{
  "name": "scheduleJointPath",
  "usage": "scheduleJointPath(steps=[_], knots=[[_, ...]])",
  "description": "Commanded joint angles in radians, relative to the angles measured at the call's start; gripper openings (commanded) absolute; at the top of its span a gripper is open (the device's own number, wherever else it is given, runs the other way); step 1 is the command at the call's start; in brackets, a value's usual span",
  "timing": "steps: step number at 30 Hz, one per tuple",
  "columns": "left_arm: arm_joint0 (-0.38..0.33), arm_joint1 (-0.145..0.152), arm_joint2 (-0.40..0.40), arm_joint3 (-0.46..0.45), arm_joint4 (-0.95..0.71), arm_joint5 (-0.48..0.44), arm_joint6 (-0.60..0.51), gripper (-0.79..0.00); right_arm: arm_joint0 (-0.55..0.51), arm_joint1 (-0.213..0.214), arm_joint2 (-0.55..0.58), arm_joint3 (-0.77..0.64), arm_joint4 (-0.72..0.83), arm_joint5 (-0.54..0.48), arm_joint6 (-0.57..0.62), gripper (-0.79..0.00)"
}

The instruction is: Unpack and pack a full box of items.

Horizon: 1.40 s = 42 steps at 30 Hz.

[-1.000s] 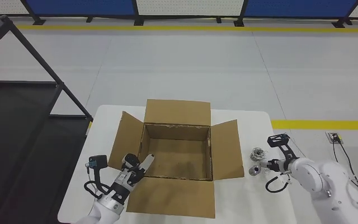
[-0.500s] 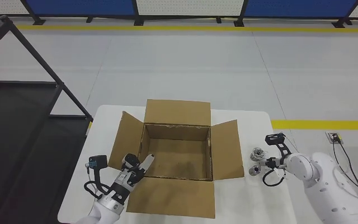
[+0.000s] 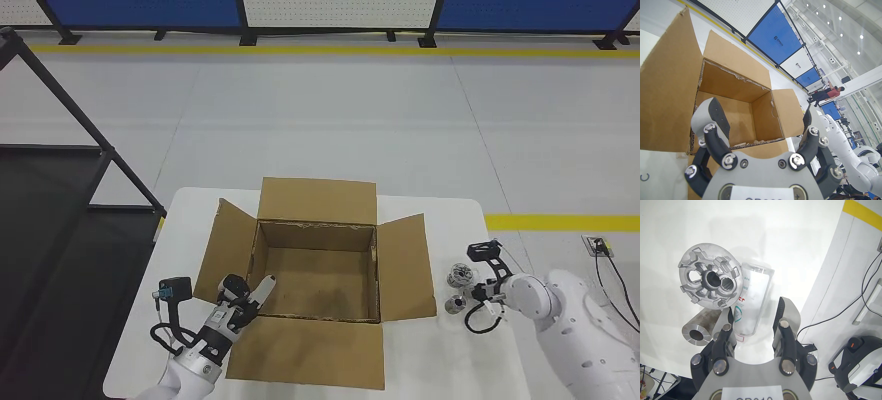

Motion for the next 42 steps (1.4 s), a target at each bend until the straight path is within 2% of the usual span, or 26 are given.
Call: scheduleJointPath(steps=[1,4,9,13,22,26,28,34,39,42], knots=[[0.0,0.0,0.0,0.0,0.0,0.0,0.0,0.0,0.006,-0.002,-0.004,0.009,0.002,-0.003,-0.001,-0.548],[0.0,0.0,0.0,0.0,0.0,0.0,0.0,0.0,0.013,-0.003,-0.008,0.018,0.002,-0.009,-0.001,-0.785],[0.0,0.0,0.0,0.0,0.0,0.0,0.0,0.0,0.016,0.003,0.019,0.003,0.009,-0.024,-0.007,-0.785],[0.0,0.0,0.0,0.0,0.0,0.0,0.0,0.0,-0.013,0.024,0.101,-0.079,0.023,-0.038,-0.006,-0.785],[0.012,0.0,-0.013,0.001,-0.016,-0.027,0.022,0.0,-0.203,0.071,0.371,-0.468,0.137,-0.043,0.013,-0.785],[0.031,0.0,-0.03,-0.011,-0.023,-0.041,0.056,0.0,-0.288,0.074,0.462,-0.625,0.272,-0.012,-0.014,-0.785],[0.042,-0.001,-0.04,-0.021,-0.033,-0.047,0.078,0.0,-0.321,0.074,0.483,-0.694,0.352,-0.045,-0.029,-0.785],[0.093,-0.002,-0.102,-0.05,-0.067,-0.067,0.146,0.0,-0.345,0.072,0.419,-0.868,0.372,-0.057,-0.042,-0.785],[0.153,-0.003,-0.177,-0.062,-0.116,-0.085,0.201,0.0,-0.286,0.063,0.289,-0.93,0.352,-0.012,-0.062,-0.785],[0.183,-0.005,-0.215,-0.061,-0.169,-0.084,0.237,0.0,-0.25,0.06,0.226,-0.938,0.381,-0.067,-0.044,-0.785]])
